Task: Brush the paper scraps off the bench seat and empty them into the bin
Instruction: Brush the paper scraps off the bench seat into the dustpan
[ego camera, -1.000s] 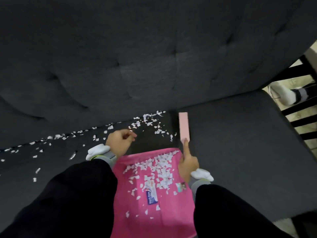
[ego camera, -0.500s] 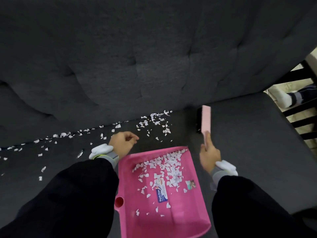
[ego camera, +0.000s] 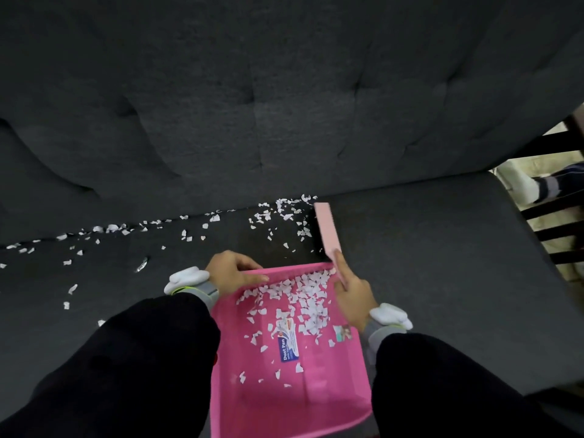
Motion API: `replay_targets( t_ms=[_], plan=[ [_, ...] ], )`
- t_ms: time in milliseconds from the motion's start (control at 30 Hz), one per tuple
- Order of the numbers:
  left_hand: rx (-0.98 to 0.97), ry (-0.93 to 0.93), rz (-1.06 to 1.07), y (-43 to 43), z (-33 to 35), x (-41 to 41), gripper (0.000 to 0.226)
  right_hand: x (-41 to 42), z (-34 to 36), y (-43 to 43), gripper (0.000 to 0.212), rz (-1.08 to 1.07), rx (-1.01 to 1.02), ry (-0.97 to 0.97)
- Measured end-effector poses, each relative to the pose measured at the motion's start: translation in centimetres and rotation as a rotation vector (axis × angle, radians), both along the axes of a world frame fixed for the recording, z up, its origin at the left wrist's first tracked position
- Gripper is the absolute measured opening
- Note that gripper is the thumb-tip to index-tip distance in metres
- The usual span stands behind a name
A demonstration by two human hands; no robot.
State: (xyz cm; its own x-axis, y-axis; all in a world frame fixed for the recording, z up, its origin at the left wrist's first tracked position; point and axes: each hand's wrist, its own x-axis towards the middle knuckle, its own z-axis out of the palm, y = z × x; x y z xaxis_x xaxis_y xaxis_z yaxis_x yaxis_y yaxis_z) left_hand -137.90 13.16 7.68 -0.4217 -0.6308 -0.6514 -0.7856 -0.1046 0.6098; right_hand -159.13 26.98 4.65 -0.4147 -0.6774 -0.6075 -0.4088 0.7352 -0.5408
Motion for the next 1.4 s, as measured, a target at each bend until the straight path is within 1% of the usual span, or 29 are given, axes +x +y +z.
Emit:
replay_targets(
  t_ms=[133,267,367,467,533,600,667,733,833,900,1034,1134,1234,1400],
  plan=[
    [-0.003,-0.017,-0.021,0.6,0.2,0.5,0.014,-2.0,0.7,1.1,0.059,-0.157,-0.042,0.082],
    [-0.011,-0.023,-0.013,1.8,0.3,1.5,0.016,-3.5,1.6,3.0,0.059,-0.207,-0.053,0.14],
    [-0.002,-0.018,-0.013,2.7,0.2,2.1,0.014,-3.6,1.4,4.4,0.058,-0.276,-0.021,0.148],
    [0.015,-0.005,-0.048,3.6,0.3,2.4,0.015,-1.9,0.7,5.1,0.059,-0.337,0.022,0.116],
    [0.016,0.008,-0.059,4.2,0.4,2.2,0.019,0.1,0.4,4.9,0.061,-0.301,0.016,0.084],
    [0.002,0.02,-0.061,4.7,0.3,2.0,0.022,2.0,0.4,4.4,0.061,-0.245,0.004,0.013],
    [-0.006,0.024,-0.047,4.9,0.3,1.7,0.018,3.3,0.7,3.9,0.061,-0.155,-0.008,-0.039],
    [-0.01,0.011,-0.02,5.0,0.4,1.6,0.011,3.3,1.1,3.5,0.059,-0.056,-0.028,-0.078],
    [-0.032,-0.032,-0.02,5.1,0.7,1.5,0.017,1.8,2.1,3.2,0.056,0.014,-0.039,-0.156],
    [-0.034,-0.038,-0.026,5.0,0.7,1.5,0.018,0.4,2.6,2.9,0.055,-0.056,-0.048,-0.148],
    [-0.04,-0.033,-0.022,4.3,0.5,1.3,0.017,-3.2,2.0,1.7,0.054,-0.292,-0.059,0.023],
    [-0.052,-0.018,-0.021,3.5,0.3,0.7,0.017,-5.9,1.2,0.7,0.054,-0.384,0.033,0.099],
    [-0.046,-0.029,0.001,2.7,0.0,0.3,0.019,-6.0,0.6,-0.5,0.056,-0.297,0.09,0.116],
    [-0.039,-0.032,0.054,2.2,-0.4,-0.2,0.02,-0.6,0.7,-3.2,0.055,0.047,0.051,-0.016]
  ],
)
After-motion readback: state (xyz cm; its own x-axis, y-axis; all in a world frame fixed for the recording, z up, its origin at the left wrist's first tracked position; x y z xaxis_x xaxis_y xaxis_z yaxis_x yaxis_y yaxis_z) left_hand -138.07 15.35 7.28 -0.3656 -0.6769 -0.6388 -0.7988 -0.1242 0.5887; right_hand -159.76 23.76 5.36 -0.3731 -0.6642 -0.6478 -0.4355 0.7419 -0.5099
